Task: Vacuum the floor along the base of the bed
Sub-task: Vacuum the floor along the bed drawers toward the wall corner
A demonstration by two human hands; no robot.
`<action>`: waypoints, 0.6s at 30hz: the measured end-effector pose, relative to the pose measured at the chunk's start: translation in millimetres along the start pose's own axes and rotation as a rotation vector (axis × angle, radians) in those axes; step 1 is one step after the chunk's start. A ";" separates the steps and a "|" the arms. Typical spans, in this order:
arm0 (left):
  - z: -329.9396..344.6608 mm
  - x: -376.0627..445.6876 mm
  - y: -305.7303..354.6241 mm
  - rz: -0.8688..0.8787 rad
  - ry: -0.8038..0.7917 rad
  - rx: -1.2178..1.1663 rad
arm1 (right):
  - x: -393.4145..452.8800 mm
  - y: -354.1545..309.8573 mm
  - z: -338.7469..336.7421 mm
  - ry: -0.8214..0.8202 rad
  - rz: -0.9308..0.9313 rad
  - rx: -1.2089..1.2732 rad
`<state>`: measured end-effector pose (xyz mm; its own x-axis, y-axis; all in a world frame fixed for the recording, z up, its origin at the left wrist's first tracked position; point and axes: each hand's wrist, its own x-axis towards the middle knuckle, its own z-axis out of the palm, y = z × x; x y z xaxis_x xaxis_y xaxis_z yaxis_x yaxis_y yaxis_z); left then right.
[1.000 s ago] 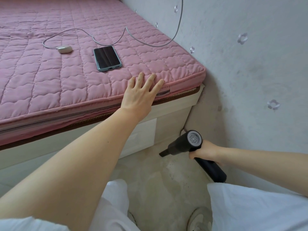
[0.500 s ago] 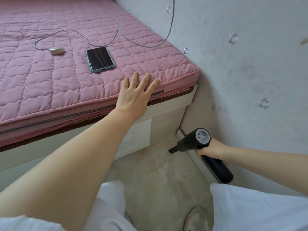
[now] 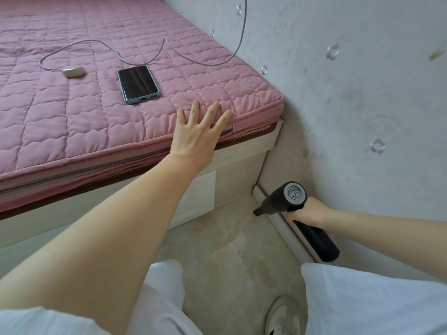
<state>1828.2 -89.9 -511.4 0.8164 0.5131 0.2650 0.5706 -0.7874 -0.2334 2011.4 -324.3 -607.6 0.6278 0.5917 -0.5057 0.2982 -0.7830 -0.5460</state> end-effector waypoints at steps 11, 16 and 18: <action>1.8 1.1 0.9 -0.014 -0.012 0.015 | -3.7 1.1 -5.9 0.027 0.009 0.011; 1.6 1.1 1.3 -0.020 -0.007 0.024 | -2.9 8.6 -7.5 0.025 0.032 0.026; 1.2 1.5 2.3 -0.026 -0.010 0.028 | -4.5 10.3 -7.6 0.015 0.036 0.026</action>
<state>1830.8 -90.5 -512.6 0.8018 0.5372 0.2617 0.5941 -0.7636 -0.2528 2017.1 -336.4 -605.9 0.6484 0.5605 -0.5152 0.2571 -0.7982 -0.5448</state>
